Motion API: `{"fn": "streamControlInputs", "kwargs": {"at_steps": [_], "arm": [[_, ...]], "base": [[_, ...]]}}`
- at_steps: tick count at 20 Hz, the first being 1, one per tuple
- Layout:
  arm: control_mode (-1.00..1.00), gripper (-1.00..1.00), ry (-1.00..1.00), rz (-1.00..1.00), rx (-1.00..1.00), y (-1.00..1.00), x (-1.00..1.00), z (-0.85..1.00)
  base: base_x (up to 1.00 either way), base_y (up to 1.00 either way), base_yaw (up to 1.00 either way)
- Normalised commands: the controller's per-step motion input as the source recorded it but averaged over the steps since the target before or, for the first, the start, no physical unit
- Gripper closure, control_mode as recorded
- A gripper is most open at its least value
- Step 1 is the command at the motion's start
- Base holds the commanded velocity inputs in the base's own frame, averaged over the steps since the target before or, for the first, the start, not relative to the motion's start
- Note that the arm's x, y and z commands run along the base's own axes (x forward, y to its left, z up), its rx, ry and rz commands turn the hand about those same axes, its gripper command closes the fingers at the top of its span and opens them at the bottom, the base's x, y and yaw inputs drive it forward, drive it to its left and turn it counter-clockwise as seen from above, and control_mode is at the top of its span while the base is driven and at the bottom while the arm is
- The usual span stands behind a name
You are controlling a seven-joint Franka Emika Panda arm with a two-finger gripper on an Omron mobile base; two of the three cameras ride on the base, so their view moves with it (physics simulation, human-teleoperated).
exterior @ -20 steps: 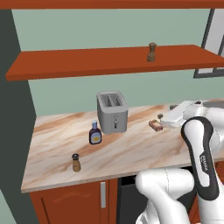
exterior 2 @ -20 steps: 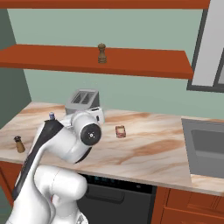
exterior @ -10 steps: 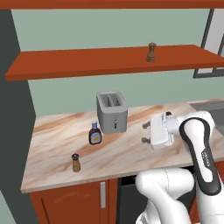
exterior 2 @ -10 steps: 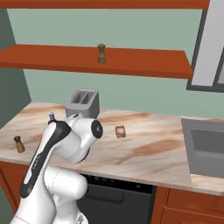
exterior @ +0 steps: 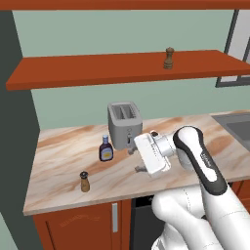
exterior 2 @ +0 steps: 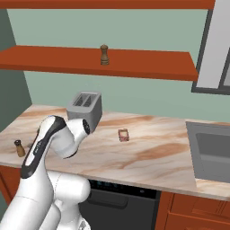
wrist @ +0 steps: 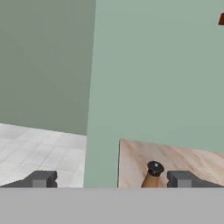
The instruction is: There are various items on the counter. Only move the condiments/shakers into the cabinet.
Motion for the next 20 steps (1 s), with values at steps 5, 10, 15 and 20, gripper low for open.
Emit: {"fn": "streamControlInputs", "kwargs": {"at_steps": [5, 10, 15, 20], "arm": [[-1.0, -1.0, 0.0, 0.0, 0.01, 0.49, 0.25, -0.05], [-1.0, -1.0, 0.0, 0.0, 0.0, 0.52, 0.09, -0.27], [-1.0, -1.0, 0.0, 0.0, 0.0, 0.22, 0.01, -0.4], [-1.0, -1.0, 0.02, 0.0, 0.0, 0.01, -0.03, -0.38]], "base": [[0.0, 0.0, 0.0], [0.0, 0.0, 0.0], [0.0, 0.0, 0.0], [0.0, 0.0, 0.0]]}}
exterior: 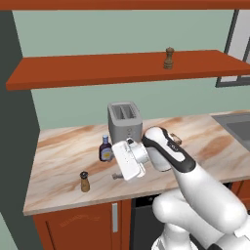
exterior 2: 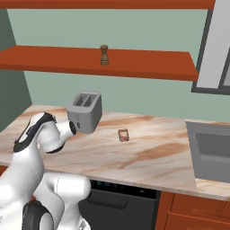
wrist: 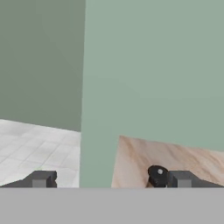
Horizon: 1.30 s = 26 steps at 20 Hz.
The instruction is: There are various items on the counter. Only move the condiments/shakers into the cabinet.
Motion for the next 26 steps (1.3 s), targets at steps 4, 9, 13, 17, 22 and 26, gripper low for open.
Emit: {"fn": "streamControlInputs", "kwargs": {"at_steps": [4, 9, 13, 17, 22, 26], "arm": [[-1.0, -1.0, 0.04, 0.0, 0.0, 0.03, -0.01, -0.36], [-1.0, -1.0, 0.05, 0.0, 0.0, 0.16, 0.0, -0.39], [-1.0, -1.0, 0.04, 0.0, 0.0, 0.28, 0.0, -0.37], [-1.0, -1.0, 0.03, 0.0, 0.0, 0.26, 0.0, -0.27], [-1.0, -1.0, 0.0, 0.0, 0.0, 0.14, 0.0, -0.1], [-1.0, -1.0, 0.0, 0.0, 0.0, 0.03, 0.02, -0.02]], "base": [[0.0, 0.0, 0.0], [0.0, 0.0, 0.0], [0.0, 0.0, 0.0], [0.0, 0.0, 0.0], [0.0, 0.0, 0.0], [0.0, 0.0, 0.0]]}}
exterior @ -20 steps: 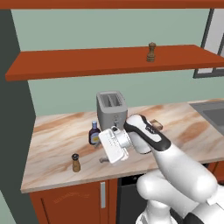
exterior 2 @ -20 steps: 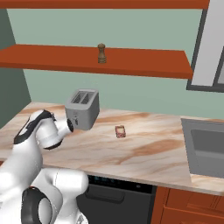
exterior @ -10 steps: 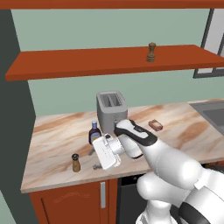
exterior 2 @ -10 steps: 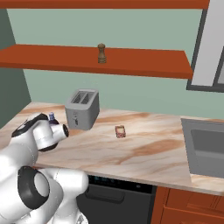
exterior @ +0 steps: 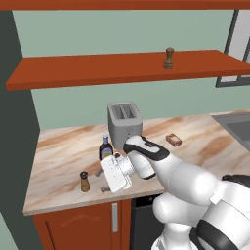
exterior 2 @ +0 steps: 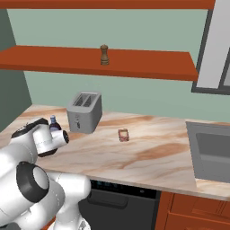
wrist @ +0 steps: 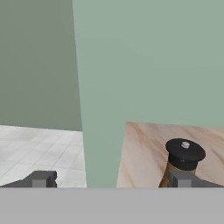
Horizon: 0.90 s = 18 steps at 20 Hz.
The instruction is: There are various items on the counter. Only move the condiments/shakers into the cabinet.
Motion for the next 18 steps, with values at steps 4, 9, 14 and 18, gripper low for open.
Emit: {"fn": "streamControlInputs", "kwargs": {"at_steps": [4, 9, 14, 18], "arm": [[-1.0, -1.0, 0.0, 0.0, 0.0, 0.0, 0.06, 0.0], [-1.0, -1.0, 0.0, 0.0, 0.0, 0.04, 0.17, 0.0], [-1.0, -1.0, 0.02, 0.0, 0.0, 0.13, 0.19, -0.02], [-1.0, -1.0, 0.05, 0.0, 0.0, 0.17, 0.21, -0.06]], "base": [[0.0, 0.0, 0.0], [0.0, 0.0, 0.0], [0.0, 0.0, 0.0], [0.0, 0.0, 0.0]]}}
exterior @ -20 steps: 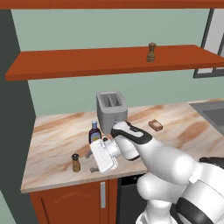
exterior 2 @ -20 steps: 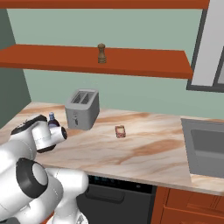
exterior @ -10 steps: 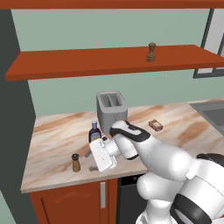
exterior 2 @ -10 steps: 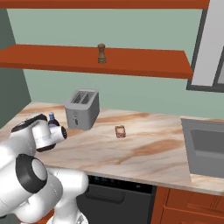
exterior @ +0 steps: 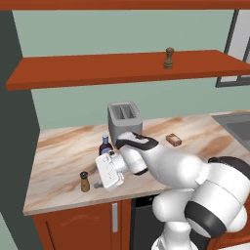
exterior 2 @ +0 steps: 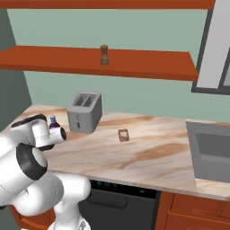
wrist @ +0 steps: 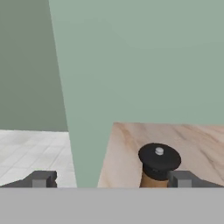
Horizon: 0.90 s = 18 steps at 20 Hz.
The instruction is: There are various items on the counter. Only move the condiments/shakers into the cabinet.
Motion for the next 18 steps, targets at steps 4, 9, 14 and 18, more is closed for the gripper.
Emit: {"fn": "streamControlInputs", "kwargs": {"at_steps": [4, 9, 14, 18], "arm": [[-1.0, -1.0, 0.05, 0.0, 0.0, 0.12, 0.14, -0.09], [-1.0, -1.0, 0.04, 0.0, 0.0, 0.07, 0.13, -0.07], [-1.0, -1.0, 0.03, 0.0, 0.0, 0.12, 0.1, -0.06], [-1.0, -1.0, 0.05, 0.0, 0.0, 0.19, 0.07, -0.15]], "base": [[0.0, 0.0, 0.0], [0.0, 0.0, 0.0], [0.0, 0.0, 0.0], [0.0, 0.0, 0.0]]}}
